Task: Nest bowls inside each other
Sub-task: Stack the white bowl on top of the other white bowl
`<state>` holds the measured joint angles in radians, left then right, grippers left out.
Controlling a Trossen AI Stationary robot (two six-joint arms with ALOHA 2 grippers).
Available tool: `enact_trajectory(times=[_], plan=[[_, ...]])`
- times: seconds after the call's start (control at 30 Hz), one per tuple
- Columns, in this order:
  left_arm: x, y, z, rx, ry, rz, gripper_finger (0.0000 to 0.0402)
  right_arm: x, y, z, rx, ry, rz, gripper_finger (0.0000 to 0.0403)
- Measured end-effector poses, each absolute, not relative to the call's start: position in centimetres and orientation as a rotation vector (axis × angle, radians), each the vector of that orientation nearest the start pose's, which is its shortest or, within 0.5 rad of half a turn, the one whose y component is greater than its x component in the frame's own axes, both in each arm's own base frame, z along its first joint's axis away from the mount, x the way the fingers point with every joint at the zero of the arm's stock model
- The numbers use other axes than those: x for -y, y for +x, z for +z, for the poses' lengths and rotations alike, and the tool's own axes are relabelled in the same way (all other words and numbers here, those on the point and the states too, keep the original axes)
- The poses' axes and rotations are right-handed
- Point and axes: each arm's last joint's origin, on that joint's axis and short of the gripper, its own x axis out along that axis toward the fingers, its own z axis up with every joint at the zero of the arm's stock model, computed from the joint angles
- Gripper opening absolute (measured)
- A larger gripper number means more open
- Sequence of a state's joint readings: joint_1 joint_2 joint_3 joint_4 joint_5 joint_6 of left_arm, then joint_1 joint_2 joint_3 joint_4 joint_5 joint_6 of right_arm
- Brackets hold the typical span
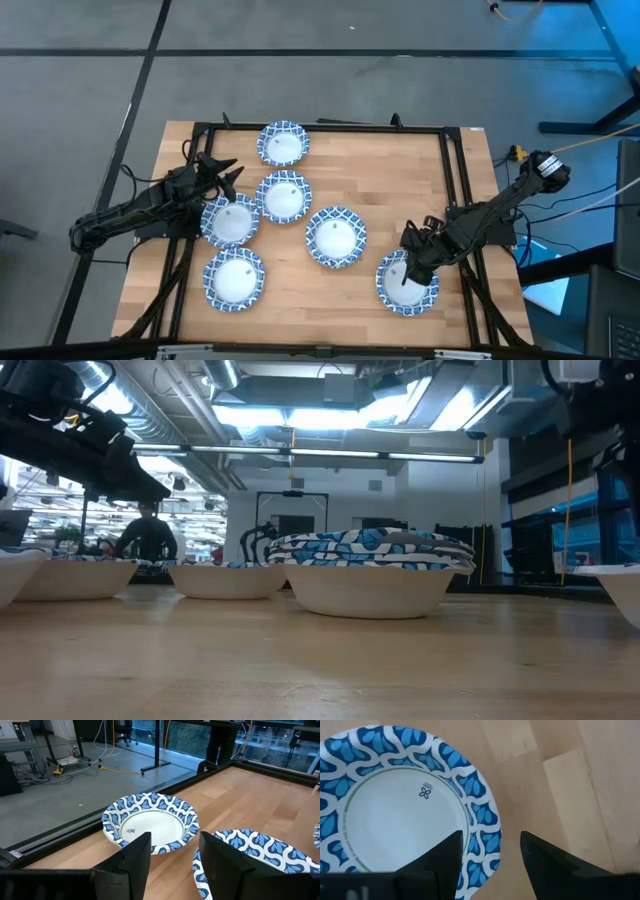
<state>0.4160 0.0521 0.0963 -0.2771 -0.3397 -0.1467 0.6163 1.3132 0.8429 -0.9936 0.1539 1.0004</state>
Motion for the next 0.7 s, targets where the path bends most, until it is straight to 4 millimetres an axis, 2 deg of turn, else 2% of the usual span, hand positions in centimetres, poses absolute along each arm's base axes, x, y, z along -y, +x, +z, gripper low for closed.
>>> enact_trajectory(times=[0.7], plan=[[-4.6, 7.9, 16.6, -0.183, -0.148, 0.768, 0.016, -12.5, 18.6, 17.5, -1.515, 0.281, -0.387, 0.0195]])
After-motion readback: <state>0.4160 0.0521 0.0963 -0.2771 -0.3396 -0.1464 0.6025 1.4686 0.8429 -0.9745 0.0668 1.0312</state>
